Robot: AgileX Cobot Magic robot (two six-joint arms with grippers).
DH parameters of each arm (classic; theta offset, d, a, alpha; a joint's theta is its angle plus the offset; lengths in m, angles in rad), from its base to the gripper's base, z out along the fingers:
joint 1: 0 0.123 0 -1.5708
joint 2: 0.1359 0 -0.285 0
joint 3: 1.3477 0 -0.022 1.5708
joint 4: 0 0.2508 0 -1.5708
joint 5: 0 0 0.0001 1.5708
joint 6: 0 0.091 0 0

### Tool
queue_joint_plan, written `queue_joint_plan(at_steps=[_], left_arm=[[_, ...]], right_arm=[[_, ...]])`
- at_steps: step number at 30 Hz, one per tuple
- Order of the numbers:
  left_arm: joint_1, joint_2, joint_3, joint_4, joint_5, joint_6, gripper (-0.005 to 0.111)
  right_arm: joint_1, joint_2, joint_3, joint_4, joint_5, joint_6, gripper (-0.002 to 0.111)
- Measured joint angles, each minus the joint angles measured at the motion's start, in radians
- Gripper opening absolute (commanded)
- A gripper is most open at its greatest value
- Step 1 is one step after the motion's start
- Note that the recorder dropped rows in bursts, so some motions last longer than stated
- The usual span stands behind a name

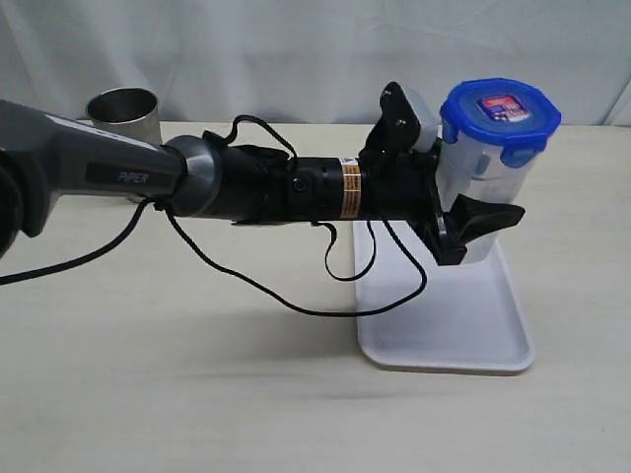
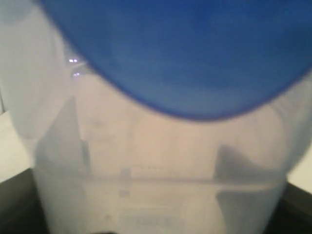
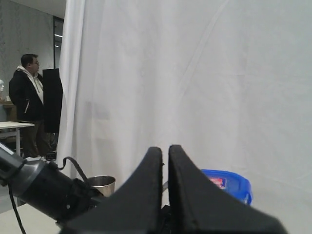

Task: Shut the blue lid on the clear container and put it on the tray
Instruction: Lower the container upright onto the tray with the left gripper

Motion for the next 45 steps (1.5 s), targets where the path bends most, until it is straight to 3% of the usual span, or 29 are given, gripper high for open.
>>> queue_joint_plan(at_steps=[7, 10, 14, 24, 26, 28, 33, 35, 45], left_arm=[[0.002, 0.163, -0.059, -0.259, -0.154, 0.152, 0.000], [-0.002, 0.251, -0.148, -0.256, -0.146, 0.117, 0.000], [-0.036, 0.319, -0.267, -0.072, 0.007, 0.085, 0.000], [-0.042, 0.322, -0.279, -0.063, 0.033, 0.081, 0.001], [-0.042, 0.322, -0.279, -0.063, 0.033, 0.081, 0.008], [-0.042, 0.322, -0.279, -0.067, 0.033, 0.081, 0.024], [-0.042, 0.322, -0.279, -0.069, 0.033, 0.081, 0.078], [-0.042, 0.322, -0.279, -0.070, 0.033, 0.081, 0.089], [-0.042, 0.322, -0.281, -0.064, 0.046, -0.004, 0.092]], right_arm=[[0.000, 0.000, 0.000, 0.000, 0.000, 0.000, 0.005], [0.000, 0.000, 0.000, 0.000, 0.000, 0.000, 0.005], [0.000, 0.000, 0.000, 0.000, 0.000, 0.000, 0.005], [0.000, 0.000, 0.000, 0.000, 0.000, 0.000, 0.005], [0.000, 0.000, 0.000, 0.000, 0.000, 0.000, 0.005], [0.000, 0.000, 0.000, 0.000, 0.000, 0.000, 0.005], [0.000, 0.000, 0.000, 0.000, 0.000, 0.000, 0.005], [0.000, 0.000, 0.000, 0.000, 0.000, 0.000, 0.005], [0.000, 0.000, 0.000, 0.000, 0.000, 0.000, 0.005]])
